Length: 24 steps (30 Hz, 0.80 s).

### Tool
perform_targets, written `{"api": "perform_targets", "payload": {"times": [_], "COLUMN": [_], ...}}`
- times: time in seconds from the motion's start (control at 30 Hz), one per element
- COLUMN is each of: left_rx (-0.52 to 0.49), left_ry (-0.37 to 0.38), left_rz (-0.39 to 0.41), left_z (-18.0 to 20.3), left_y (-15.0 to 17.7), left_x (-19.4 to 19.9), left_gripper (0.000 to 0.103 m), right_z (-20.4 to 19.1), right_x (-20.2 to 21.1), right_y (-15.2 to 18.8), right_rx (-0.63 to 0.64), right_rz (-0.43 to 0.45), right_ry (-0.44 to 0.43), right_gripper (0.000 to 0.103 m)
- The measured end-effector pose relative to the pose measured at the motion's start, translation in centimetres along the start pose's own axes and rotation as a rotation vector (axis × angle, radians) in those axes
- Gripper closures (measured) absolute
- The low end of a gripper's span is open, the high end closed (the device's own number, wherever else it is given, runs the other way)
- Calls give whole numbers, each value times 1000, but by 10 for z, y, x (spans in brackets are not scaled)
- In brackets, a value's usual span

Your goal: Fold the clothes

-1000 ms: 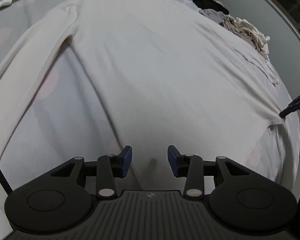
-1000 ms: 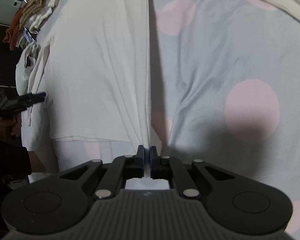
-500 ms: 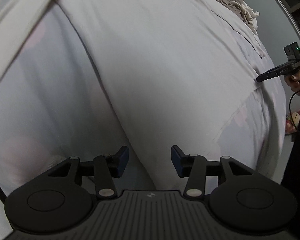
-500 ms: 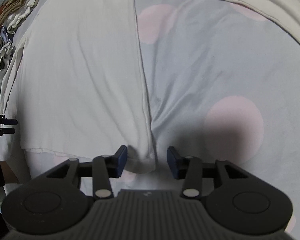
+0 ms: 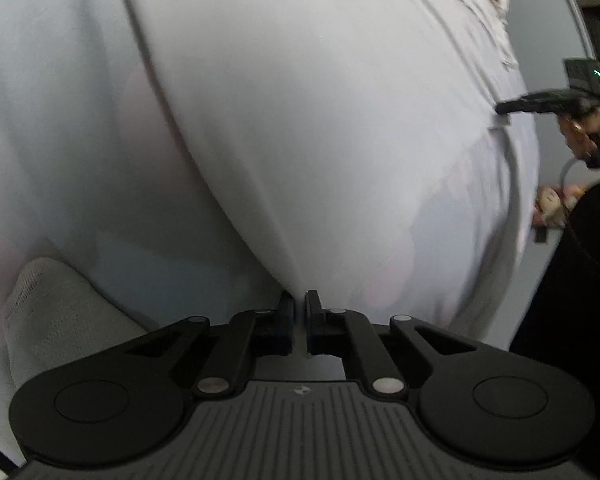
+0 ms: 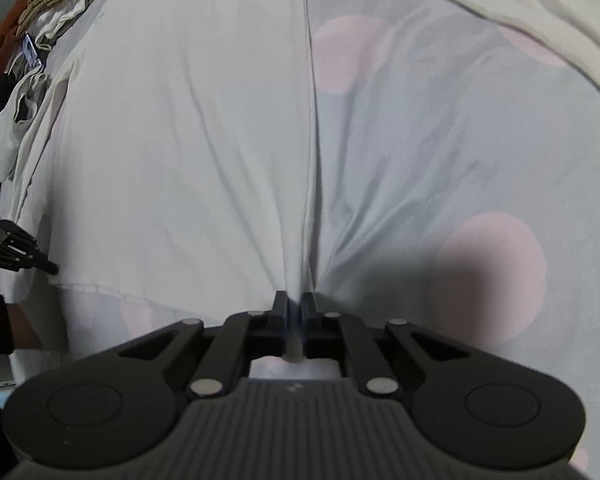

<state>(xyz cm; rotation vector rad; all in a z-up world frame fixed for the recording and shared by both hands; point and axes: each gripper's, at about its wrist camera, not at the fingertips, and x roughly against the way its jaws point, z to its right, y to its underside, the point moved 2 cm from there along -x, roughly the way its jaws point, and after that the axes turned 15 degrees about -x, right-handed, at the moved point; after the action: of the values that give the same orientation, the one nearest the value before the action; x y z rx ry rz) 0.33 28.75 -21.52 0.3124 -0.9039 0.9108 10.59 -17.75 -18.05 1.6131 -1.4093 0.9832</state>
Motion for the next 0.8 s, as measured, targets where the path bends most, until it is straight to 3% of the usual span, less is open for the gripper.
{"api": "perform_targets", "payload": {"times": [0.13,0.3,0.43,0.53,0.6,0.67,0.8], "left_rx": [-58,-77,-84,-97,-107,-94,-81], "left_ry": [70,68,69,6,-55,-63,-62], "left_rz": [-19,-64,-81,-108,-139,-156,-153], "left_z": [13,12,11,7,1,-6,-11], "left_y": [1,4,4,6,5,3,1], "left_x": [14,17,18,10,-2,-15,-18], "left_gripper": [100,100,100,100,100,100,100], "right_z": [-13,-15,-2,17,20,19,15], "right_x": [6,4,11,26,15,-3,-32], "right_y": [3,7,8,13,16,17,15], "right_rx": [28,46,26,-1,-6,13,34], "right_rz": [-32,-77,-62,-34,-59,-117,-179], "right_ry": [-58,-40,-20,-22,9,76,129], "right_gripper": [97,98,98,98,98,98,98]}}
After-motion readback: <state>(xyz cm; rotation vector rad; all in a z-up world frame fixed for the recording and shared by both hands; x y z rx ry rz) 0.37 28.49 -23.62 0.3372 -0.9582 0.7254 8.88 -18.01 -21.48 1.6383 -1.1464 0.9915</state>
